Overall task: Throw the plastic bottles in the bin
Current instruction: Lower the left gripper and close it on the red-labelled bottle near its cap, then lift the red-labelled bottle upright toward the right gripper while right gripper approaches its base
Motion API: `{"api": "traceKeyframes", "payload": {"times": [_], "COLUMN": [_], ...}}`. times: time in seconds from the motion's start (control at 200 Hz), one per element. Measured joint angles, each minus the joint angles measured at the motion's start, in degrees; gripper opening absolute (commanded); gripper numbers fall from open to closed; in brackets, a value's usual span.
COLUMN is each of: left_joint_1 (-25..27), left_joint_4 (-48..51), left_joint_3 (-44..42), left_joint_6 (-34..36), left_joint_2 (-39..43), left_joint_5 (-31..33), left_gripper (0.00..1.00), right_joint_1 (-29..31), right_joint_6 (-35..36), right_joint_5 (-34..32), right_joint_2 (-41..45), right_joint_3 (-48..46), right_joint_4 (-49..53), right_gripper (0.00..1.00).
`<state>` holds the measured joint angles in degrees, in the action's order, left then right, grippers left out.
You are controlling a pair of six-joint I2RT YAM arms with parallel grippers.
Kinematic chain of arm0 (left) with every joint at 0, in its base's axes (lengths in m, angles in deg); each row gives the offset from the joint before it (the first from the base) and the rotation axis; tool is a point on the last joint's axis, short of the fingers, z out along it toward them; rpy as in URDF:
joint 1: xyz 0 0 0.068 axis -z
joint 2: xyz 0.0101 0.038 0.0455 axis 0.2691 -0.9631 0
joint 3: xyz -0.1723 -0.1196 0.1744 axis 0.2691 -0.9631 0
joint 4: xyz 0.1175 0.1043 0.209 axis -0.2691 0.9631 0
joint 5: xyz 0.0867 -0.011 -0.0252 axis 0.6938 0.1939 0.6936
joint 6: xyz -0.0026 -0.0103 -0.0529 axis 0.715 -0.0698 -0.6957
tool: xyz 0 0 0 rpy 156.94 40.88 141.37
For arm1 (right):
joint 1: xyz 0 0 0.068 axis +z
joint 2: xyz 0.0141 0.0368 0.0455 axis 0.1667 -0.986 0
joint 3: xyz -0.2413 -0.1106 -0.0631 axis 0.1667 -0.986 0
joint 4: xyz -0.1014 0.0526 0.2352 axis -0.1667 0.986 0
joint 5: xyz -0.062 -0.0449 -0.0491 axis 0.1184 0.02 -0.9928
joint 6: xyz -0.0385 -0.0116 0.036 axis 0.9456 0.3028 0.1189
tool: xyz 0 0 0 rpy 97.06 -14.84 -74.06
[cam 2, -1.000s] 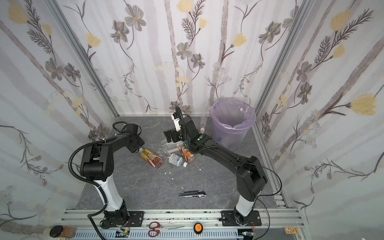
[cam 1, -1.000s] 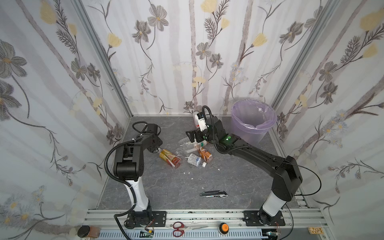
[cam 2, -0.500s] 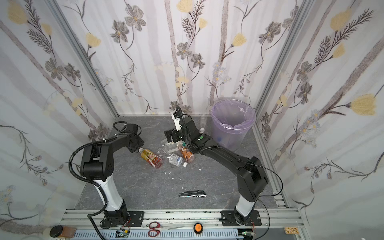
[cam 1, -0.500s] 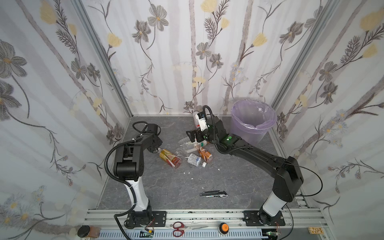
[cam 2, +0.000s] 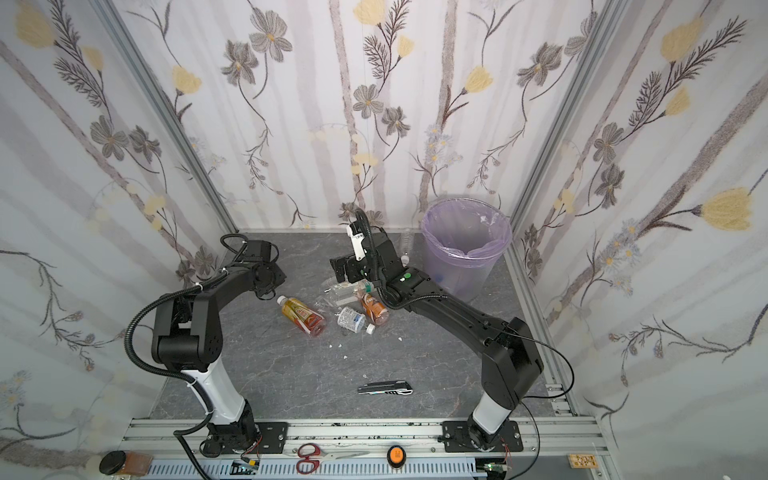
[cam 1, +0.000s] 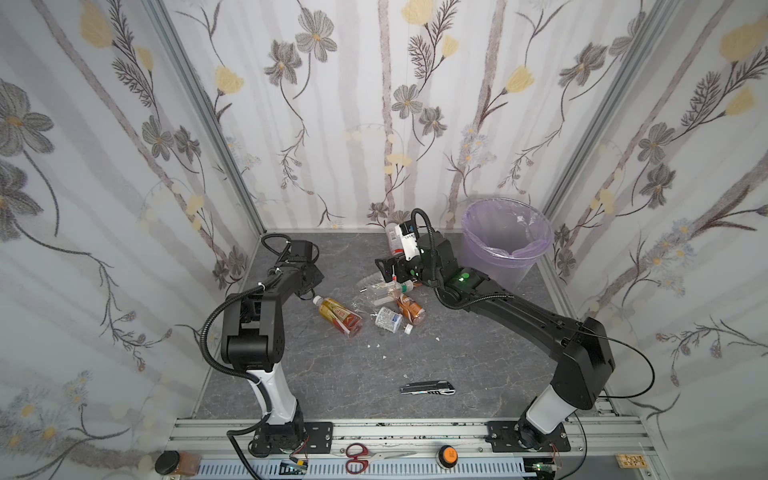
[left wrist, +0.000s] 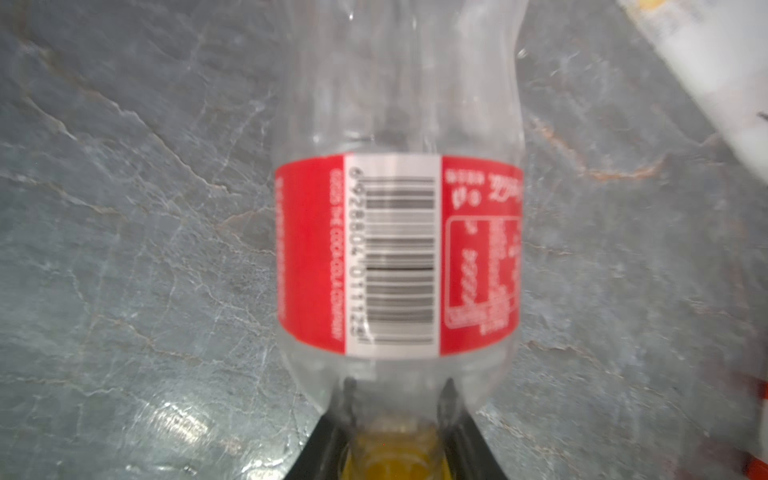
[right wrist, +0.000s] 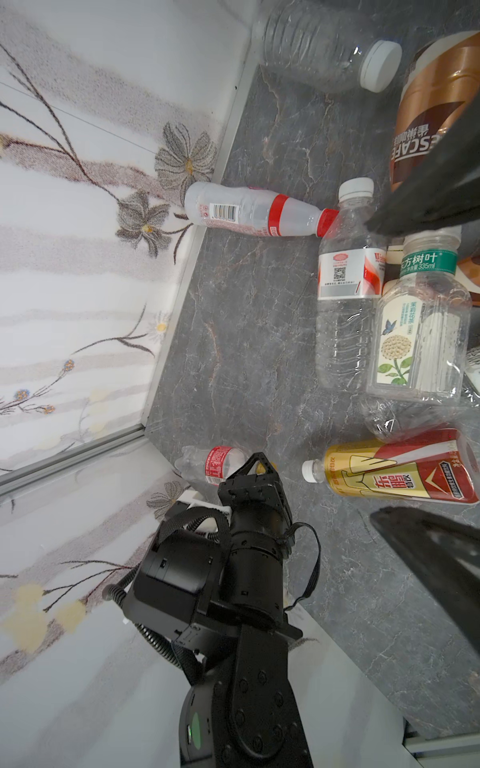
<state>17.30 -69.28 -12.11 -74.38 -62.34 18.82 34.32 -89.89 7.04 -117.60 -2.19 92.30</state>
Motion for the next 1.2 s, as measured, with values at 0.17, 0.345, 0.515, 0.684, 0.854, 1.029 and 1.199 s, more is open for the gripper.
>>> {"api": "traceKeyframes", "payload": {"times": [0.17,0.345,0.515,0.684,0.854,1.029,1.199], "left_joint_1": [3.08,8.72,17.00,24.52,30.29,35.34,38.58], "left_joint_4": [-3.04,-10.47,-18.64,-26.49,-31.76,-35.21,-39.41], "left_joint_3": [-0.22,-4.24,-8.83,-12.52,-13.70,-15.41,-17.73], "left_joint_6": [4.79,10.01,16.22,21.66,26.01,29.68,33.73], "left_joint_2": [7.41,15.72,21.42,24.90,25.49,25.68,25.99], "left_joint_5": [-0.81,-0.83,1.01,4.92,9.57,14.60,18.53], "left_gripper": [0.33,0.34,0.34,0.33,0.33,0.33,0.33], "right_joint_1": [-2.40,-6.75,-10.14,-11.37,-11.58,-11.74,-11.69], "right_joint_6": [-1.27,-3.56,-4.74,-5.60,-7.17,-9.16,-11.82], "right_joint_5": [0.37,3.69,6.93,8.22,9.92,11.91,14.93], "right_joint_2": [3.23,7.82,10.12,10.01,9.27,8.74,6.69], "right_joint_3": [-0.09,1.31,4.04,6.19,6.45,6.12,6.71], "right_joint_4": [0.04,0.00,-0.02,0.07,0.07,-0.50,-0.55], "right_gripper": [1.00,1.00,1.00,1.00,1.00,1.00,1.00]}}
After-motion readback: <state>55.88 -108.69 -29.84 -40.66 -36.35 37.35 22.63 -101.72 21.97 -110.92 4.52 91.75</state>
